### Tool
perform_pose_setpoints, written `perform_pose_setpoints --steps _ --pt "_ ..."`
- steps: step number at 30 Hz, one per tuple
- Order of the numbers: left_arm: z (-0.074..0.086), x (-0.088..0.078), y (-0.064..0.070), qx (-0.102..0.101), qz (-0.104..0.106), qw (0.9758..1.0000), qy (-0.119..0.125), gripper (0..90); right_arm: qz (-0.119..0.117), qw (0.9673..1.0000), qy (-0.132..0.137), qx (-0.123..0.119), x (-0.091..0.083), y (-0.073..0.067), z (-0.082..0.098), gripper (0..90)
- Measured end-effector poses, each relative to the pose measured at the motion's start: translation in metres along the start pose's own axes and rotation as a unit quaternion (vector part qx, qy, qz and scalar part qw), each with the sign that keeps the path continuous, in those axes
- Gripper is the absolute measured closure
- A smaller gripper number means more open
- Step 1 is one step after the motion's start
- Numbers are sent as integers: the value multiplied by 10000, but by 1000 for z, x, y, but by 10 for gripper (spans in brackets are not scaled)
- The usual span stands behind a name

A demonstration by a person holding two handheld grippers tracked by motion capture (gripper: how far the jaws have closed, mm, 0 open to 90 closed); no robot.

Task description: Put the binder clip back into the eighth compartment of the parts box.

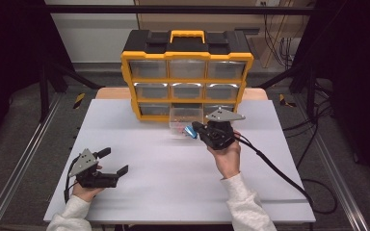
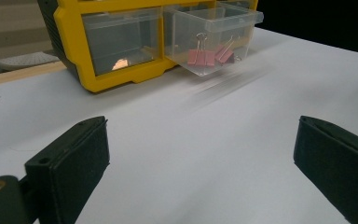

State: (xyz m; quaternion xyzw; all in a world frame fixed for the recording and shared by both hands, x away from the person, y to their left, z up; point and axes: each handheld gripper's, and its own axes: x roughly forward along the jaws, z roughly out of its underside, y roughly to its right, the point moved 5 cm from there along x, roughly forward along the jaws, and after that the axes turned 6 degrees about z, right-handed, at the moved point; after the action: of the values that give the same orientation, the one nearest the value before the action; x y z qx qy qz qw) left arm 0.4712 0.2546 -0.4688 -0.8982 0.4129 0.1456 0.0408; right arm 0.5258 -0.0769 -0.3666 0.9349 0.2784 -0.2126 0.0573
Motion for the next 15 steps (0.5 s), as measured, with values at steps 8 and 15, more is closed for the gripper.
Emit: perform_pose_setpoints --steps 8,15 --pt "0 0 0 2 4 10000 8 28 193 9998 49 57 3 14 -12 892" --pt "0 0 0 -16 1 10000 17 28 306 9995 51 115 12 20 -19 892"
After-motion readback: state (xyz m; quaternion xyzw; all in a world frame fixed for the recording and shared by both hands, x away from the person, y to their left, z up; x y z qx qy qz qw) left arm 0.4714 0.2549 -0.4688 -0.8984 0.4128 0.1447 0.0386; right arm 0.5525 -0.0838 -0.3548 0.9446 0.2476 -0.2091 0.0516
